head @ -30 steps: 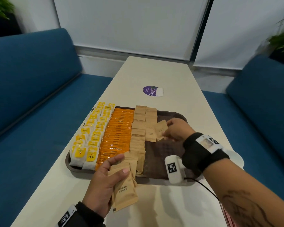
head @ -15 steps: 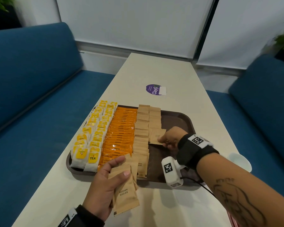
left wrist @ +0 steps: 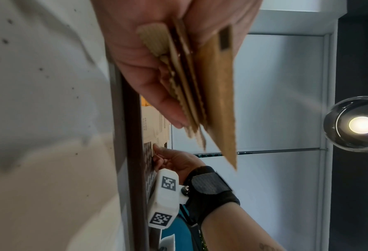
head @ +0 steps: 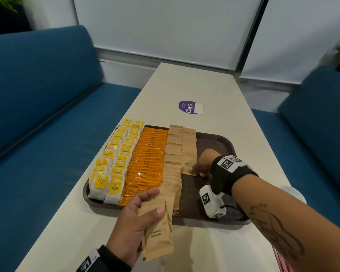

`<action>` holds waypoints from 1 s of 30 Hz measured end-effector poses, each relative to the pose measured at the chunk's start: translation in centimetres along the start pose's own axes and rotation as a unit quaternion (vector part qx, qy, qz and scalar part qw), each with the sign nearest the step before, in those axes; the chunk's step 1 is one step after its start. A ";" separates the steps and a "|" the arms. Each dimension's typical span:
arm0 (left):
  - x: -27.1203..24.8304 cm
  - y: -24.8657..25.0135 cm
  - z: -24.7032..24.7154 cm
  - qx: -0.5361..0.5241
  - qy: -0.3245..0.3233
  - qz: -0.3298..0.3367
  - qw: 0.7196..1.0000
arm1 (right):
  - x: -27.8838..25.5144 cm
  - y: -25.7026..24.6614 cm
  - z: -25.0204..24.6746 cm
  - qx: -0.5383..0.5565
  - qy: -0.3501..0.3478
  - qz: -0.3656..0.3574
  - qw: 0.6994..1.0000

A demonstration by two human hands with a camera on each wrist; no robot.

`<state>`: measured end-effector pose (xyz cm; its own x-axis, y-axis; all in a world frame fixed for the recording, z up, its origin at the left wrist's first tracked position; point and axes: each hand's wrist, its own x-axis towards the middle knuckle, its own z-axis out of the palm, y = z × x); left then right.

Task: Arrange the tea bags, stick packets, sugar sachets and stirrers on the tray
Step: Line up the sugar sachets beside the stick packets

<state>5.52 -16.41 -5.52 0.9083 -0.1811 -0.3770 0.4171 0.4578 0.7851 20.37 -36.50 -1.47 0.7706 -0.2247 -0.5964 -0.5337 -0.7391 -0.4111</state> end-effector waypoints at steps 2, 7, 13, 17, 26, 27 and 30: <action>-0.2 0.0 0.1 0.002 -0.008 0.000 1.000 | -0.1 0.1 -0.2 0.016 0.004 -0.008 1.000; -0.8 0.1 0.5 0.018 -0.019 0.002 1.000 | -3.7 0.8 -1.2 0.021 0.067 -0.131 0.989; -2.1 -0.1 2.0 0.046 -0.058 0.024 0.997 | -11.7 4.1 1.9 0.147 -0.101 -0.231 0.956; -2.5 -0.7 2.4 0.052 -0.063 0.040 0.996 | -12.8 6.2 4.4 0.208 -0.097 -0.212 0.950; -3.0 -0.9 2.5 0.048 -0.064 0.033 0.996 | -12.8 7.8 3.6 0.396 -0.036 -0.184 0.899; -3.0 -0.8 2.4 0.049 -0.063 0.030 0.996 | -12.7 7.5 3.2 0.381 -0.023 -0.184 0.906; -2.8 -0.5 1.9 0.056 -0.050 0.026 0.997 | -11.8 6.5 1.5 0.291 0.052 -0.193 0.936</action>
<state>2.79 -17.77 -3.93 0.9248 -0.2483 -0.2883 0.3656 0.3702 0.8540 7.34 -37.70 1.86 0.9584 -0.0965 -0.2686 -0.2853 -0.3133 -0.9058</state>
